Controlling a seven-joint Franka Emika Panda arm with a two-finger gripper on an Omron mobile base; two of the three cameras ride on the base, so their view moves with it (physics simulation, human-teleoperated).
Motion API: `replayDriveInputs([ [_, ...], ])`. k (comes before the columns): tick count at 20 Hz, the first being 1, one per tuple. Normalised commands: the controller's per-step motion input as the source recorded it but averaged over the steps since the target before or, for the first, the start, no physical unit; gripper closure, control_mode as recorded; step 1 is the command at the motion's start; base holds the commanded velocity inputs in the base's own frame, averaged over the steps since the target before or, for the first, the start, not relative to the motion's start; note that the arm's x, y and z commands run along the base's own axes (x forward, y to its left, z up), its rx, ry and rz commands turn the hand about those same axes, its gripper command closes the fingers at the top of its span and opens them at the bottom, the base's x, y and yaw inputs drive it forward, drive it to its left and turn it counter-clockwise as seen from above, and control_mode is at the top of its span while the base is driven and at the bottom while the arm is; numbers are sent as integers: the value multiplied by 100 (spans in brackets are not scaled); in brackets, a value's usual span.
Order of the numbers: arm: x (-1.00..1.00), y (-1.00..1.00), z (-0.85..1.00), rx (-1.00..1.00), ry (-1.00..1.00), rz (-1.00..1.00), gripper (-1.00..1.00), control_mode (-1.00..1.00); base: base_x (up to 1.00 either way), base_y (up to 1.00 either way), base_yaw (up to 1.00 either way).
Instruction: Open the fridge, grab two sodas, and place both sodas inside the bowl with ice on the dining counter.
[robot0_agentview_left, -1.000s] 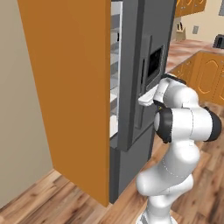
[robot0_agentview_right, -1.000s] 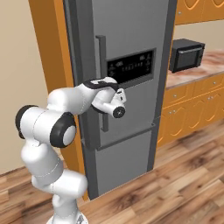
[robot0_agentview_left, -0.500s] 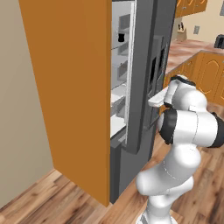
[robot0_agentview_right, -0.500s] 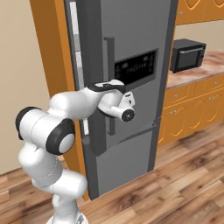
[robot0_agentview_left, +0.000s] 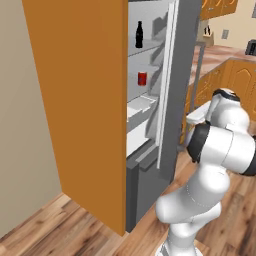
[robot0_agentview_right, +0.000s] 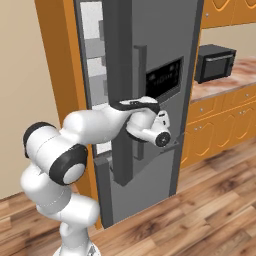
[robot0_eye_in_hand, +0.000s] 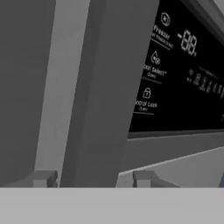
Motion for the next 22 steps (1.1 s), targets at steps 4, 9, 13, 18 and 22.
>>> replayDriveInputs([
  [4,-58,-28,0,0,-7,-2,-100,-100,0,0,0],
  [9,-100,-1,3,0,-26,0,-100,-100,0,0,0],
  [13,-100,-11,13,0,-26,0,-100,-100,0,0,0],
  [18,-94,-28,49,-4,-23,0,-100,-100,0,0,0],
  [22,-59,-29,46,-4,-16,0,-100,-100,0,0,0],
])
